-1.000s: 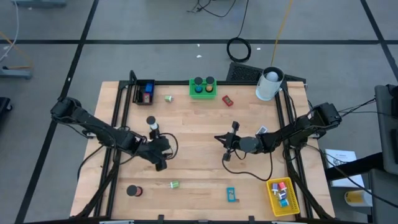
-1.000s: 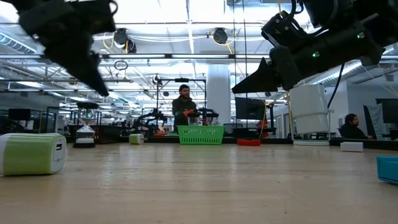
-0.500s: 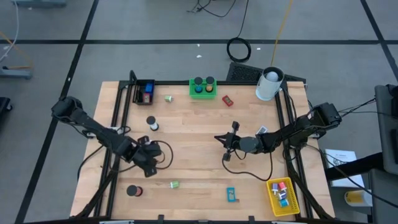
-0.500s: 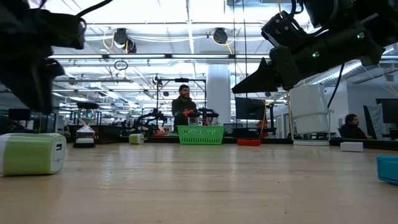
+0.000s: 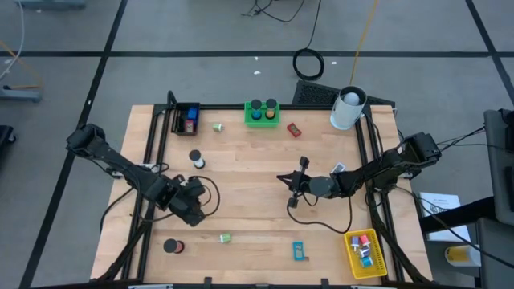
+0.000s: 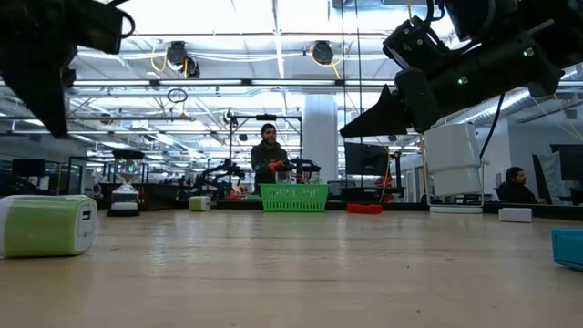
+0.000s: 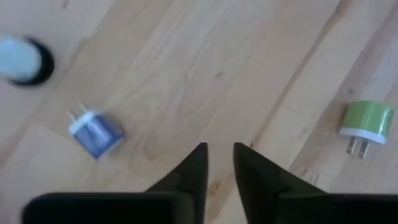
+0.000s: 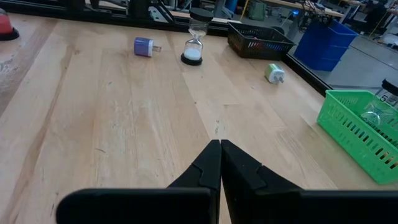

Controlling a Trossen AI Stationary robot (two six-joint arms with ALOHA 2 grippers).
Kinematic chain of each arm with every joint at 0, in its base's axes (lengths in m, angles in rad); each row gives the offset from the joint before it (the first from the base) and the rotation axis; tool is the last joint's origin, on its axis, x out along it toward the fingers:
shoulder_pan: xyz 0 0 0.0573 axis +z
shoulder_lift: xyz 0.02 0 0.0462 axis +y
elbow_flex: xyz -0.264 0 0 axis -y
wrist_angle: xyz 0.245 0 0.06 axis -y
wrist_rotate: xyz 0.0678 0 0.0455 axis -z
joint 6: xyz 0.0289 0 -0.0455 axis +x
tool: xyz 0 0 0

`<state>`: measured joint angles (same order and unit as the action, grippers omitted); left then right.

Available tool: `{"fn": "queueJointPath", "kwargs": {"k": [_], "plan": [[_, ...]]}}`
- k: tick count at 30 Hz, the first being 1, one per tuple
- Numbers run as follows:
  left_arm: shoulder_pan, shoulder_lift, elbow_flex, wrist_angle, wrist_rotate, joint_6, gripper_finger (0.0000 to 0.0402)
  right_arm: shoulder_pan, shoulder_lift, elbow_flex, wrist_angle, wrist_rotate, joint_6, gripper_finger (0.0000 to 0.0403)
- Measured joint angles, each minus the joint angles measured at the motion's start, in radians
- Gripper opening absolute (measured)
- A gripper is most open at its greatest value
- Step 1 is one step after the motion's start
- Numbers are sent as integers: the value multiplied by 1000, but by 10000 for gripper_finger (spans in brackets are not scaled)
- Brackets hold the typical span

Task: Pick & Place Office items
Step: Put the purple charger adapter into the yellow basket

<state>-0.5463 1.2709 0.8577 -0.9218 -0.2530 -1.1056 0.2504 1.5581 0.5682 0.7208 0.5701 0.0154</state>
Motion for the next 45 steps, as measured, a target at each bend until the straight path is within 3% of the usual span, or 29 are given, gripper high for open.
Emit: {"fn": "queueJointPath", "kwargs": {"k": [11, 19, 24, 30, 37, 45], "plan": [[-45, 0, -55, -123, -9, -262, 241, 14, 0, 0, 0, 0, 0, 4], [-11, 0, -220, 3, -109, -344, 286, 16, 0, 0, 0, 0, 0, 4], [33, 0, -272, 78, -167, -322, 279, 16, 0, 0, 7, 0, 0, 4], [62, 0, -327, 101, -159, -341, 251, 16, 0, 0, 7, 0, 0, 4], [64, -2, -409, 281, -146, -308, 227, 16, 0, 0, 4, 0, 0, 4], [64, -5, -424, 280, -168, -276, 145, 16, 0, 0, 6, 0, 0, 4]]}}
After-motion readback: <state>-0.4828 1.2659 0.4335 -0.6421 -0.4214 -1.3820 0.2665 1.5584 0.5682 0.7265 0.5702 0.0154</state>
